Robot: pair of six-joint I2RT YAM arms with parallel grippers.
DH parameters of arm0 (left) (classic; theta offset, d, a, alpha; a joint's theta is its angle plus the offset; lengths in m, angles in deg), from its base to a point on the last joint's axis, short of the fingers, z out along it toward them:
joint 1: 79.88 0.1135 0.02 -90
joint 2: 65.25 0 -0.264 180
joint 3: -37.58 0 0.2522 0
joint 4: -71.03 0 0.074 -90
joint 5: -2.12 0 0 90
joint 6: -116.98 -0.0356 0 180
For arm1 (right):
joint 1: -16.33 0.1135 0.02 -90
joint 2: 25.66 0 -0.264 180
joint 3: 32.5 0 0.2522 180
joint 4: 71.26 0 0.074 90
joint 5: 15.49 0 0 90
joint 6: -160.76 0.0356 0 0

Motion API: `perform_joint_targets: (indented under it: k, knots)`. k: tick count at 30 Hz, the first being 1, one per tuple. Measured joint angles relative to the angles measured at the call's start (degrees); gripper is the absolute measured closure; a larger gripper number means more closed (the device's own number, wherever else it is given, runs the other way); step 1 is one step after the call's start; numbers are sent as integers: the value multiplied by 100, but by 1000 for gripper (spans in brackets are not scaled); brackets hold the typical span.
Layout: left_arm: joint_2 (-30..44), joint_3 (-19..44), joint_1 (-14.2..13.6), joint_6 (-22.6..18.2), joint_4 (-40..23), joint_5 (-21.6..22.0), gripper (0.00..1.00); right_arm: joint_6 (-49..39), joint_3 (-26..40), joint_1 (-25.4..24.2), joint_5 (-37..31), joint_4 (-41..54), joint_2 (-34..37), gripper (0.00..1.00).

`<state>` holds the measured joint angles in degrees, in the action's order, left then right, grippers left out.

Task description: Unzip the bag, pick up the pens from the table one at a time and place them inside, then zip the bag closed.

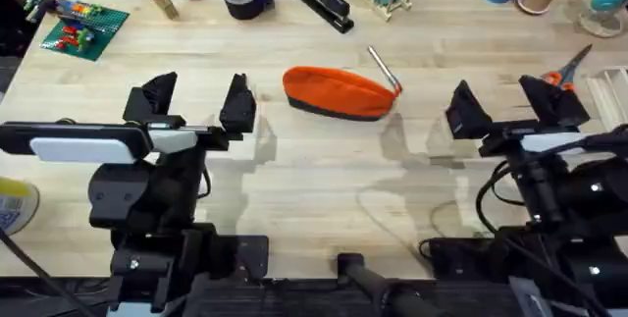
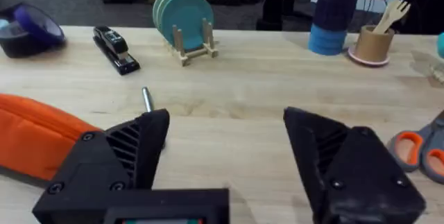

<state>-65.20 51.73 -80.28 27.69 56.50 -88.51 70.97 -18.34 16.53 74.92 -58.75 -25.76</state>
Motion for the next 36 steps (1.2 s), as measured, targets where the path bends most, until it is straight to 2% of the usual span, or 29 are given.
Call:
perform_joint_targets:
  k: [5, 8, 12, 16, 24, 36]
  knots:
    - [0, 20, 0, 1, -30, 0, 6, 2, 121, 0, 2, 104, 9, 5]
    - [0, 217, 0, 34, -443, 0, 8, 4, 532, 0, 2, 591, 51, 5]
    - [114, 841, 0, 172, -1102, 2, 8, 22, 1310, 0, 2, 1484, 371, 5]
    - [427, 1585, 0, 234, -1590, 2, 8, 22, 2074, 0, 2, 1976, 913, 5]
    - [1745, 3300, 0, 291, -3365, -21, 8, 22, 3565, 0, 35, 3215, 2282, 5]
    - [4329, 5693, 0, 319, -4955, -123, 7, 92, 5608, 0, 410, 4742, 4612, 5]
